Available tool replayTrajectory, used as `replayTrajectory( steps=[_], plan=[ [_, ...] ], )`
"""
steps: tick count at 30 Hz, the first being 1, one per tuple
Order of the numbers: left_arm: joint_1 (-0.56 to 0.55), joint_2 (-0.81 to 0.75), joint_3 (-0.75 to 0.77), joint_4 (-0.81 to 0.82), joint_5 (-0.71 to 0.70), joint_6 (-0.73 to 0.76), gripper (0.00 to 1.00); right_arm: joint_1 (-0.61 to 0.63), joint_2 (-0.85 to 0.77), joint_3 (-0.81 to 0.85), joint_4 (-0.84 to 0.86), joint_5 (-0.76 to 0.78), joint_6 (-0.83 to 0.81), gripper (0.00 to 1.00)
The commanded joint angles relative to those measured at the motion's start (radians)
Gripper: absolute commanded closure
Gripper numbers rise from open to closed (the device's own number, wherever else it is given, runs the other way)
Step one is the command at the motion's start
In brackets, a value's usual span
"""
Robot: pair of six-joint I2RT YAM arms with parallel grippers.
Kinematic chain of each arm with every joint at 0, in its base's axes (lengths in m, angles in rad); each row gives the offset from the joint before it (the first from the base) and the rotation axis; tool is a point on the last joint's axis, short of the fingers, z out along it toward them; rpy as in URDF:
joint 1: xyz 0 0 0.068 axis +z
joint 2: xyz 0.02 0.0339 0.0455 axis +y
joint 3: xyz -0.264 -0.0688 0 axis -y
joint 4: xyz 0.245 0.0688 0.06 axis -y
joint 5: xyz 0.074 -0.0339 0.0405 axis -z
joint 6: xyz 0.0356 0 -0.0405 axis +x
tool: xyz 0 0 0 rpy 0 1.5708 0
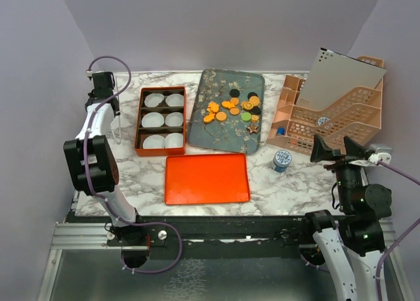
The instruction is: Pack the cookies
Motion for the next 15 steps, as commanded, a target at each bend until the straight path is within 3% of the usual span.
replayTrajectory(
  steps=[1, 10, 15],
  plan=[
    [0.005, -0.159, -0.030, 0.016, 0.039, -0.080, 1.00, 0.009, 0.038, 0.004, 0.013, -0.088, -0.005, 0.00],
    [-0.009, -0.364, -0.094, 0.026, 0.321, -0.242, 1.00, 0.009, 0.211, 0.057, -0.033, -0.159, 0.110, 0.00],
    [-0.051, -0.423, -0.103, 0.026, 0.454, -0.274, 1.00, 0.009, 0.293, 0.052, 0.018, -0.275, 0.229, 0.00]
  ],
)
